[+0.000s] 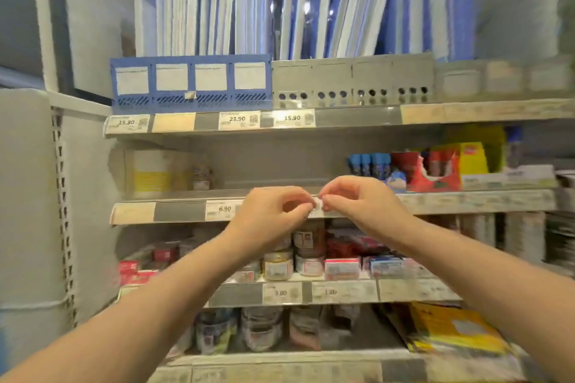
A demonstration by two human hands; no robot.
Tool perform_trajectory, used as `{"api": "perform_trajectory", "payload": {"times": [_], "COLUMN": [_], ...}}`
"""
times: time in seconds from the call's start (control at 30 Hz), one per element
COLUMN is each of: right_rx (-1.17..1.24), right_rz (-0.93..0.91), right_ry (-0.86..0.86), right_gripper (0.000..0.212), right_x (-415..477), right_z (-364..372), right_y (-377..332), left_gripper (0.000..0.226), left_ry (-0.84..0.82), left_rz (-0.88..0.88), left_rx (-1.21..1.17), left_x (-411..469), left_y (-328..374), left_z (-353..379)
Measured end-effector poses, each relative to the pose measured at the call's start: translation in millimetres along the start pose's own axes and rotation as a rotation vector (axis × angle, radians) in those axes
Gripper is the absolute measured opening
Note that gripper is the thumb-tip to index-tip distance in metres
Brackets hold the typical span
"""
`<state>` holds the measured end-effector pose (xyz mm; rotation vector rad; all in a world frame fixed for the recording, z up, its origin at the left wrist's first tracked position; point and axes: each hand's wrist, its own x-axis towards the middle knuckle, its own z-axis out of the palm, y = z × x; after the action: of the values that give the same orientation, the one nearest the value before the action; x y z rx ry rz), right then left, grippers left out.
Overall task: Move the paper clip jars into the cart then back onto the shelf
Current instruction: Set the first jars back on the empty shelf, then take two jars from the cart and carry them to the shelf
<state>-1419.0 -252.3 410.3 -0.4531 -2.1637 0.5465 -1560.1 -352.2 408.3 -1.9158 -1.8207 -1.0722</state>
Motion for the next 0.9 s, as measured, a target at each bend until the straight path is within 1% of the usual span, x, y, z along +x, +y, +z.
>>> {"api": "perform_trajectory", "payload": {"times": [0.07, 0.13, 0.2, 0.3, 0.37, 0.5, 0.57, 0.63, 0.77, 0.87, 0.9], "right_rx": [-0.048, -0.044, -0.062, -0.203, -0.291, -0.388, -0.449, -0.492, -0.598, -0.631, -0.634], "right_rz": [0.046, 0.117, 0.184, 0.258, 0.306, 0.427, 0.509, 0.606, 0.825, 1.010, 1.043], "right_ry": [0.048, 0.095, 0.120, 0.142, 0.159, 0.245, 0.278, 0.321, 0.437, 0.519, 0.549], "right_gripper": [0.012, 0.017, 0.015, 0.012, 0.009, 0.006, 0.005, 0.006, 0.010, 0.011, 0.011], "right_x": [-44, -94, -140, -213, -261, -360, -411, -462, -569, -648, -673], "right_z": [-15, -30, -45, -78, -103, -153, -180, -206, -256, -287, -294], "right_y": [-9, -19, -32, -50, -60, -74, -80, -84, -83, -82, -81], "left_gripper": [0.019, 0.021, 0.018, 0.017, 0.015, 0.018, 0.019, 0.014, 0.015, 0.022, 0.024], "left_ry": [-0.015, -0.058, -0.093, -0.148, -0.203, -0.250, -0.275, -0.345, -0.450, -0.529, -0.556], "left_rz": [0.098, 0.161, 0.178, 0.214, 0.272, 0.342, 0.387, 0.450, 0.604, 0.689, 0.708], "left_rx": [-0.045, -0.104, -0.159, -0.295, -0.351, -0.487, -0.505, -0.523, -0.559, -0.579, -0.594], "left_x": [-25, -52, -76, -109, -124, -153, -170, -186, -224, -259, -271], "left_y": [32, 64, 92, 144, 179, 255, 300, 345, 440, 511, 532], "left_z": [10, 20, 30, 45, 58, 94, 114, 133, 182, 223, 236]}}
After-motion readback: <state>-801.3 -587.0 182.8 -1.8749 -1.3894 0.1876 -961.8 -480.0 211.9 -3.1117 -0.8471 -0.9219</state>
